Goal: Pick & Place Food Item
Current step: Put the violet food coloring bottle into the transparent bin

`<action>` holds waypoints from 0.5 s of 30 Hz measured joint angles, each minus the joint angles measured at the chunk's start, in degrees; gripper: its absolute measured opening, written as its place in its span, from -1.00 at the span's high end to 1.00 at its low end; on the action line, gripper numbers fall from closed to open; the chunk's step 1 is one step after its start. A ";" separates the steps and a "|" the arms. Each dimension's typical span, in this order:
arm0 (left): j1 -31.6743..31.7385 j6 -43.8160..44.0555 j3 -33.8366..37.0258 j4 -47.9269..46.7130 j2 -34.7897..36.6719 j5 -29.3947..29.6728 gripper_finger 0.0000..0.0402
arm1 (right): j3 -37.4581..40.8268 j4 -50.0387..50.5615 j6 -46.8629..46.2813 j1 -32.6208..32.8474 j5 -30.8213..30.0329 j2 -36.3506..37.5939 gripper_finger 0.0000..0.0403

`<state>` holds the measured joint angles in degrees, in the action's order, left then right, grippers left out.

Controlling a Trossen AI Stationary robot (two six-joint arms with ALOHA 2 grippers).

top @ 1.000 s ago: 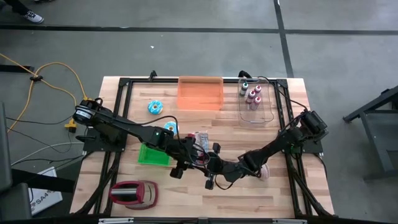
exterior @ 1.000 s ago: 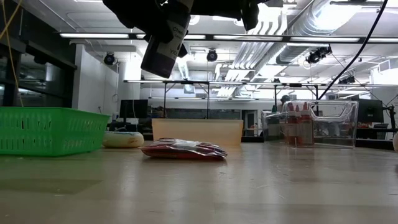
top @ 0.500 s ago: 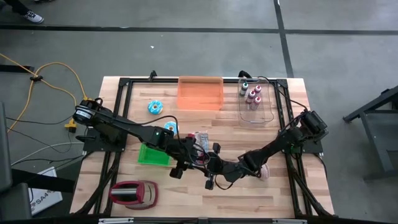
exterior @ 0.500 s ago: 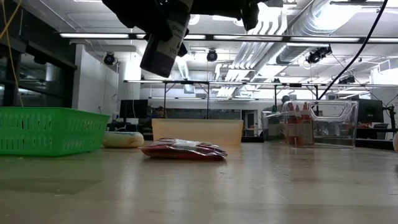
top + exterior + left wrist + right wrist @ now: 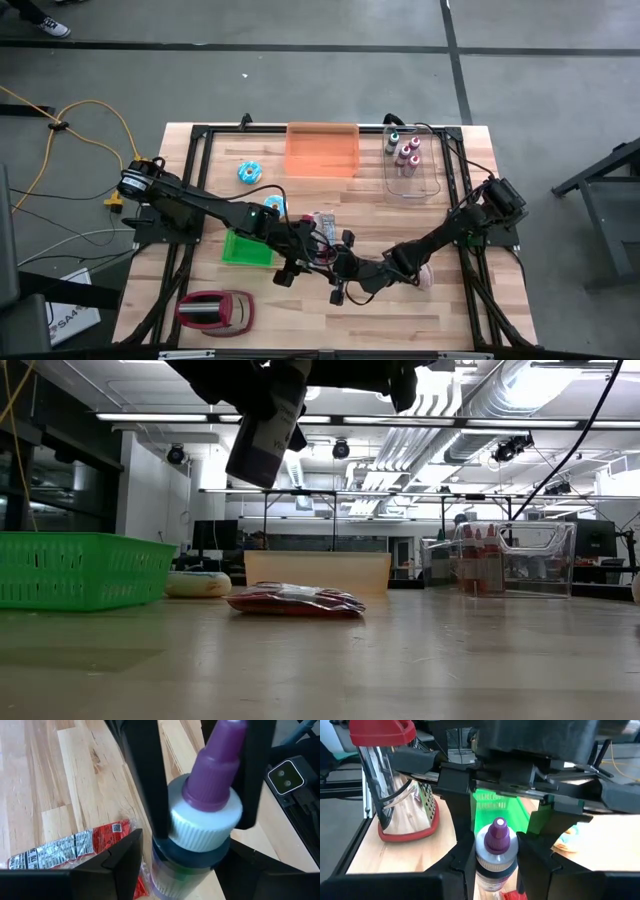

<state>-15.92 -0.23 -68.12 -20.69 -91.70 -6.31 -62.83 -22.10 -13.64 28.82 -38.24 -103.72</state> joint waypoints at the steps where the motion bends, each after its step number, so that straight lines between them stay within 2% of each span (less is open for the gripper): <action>1: 0.00 0.02 0.00 0.00 0.00 -0.01 -0.07 | 0.00 0.50 -0.66 0.02 -0.04 0.00 0.48; 11: 0.00 0.02 0.00 0.20 0.00 -0.20 -0.07 | 0.00 5.67 -7.51 2.05 -0.98 0.02 0.48; 15: 0.00 0.04 0.00 0.17 0.00 -0.20 -0.07 | 0.00 8.27 -9.46 3.58 -4.10 0.02 0.48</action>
<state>-15.92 -0.19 -68.12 -20.51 -91.70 -6.50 -62.83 -13.83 -23.11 32.40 -42.34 -103.70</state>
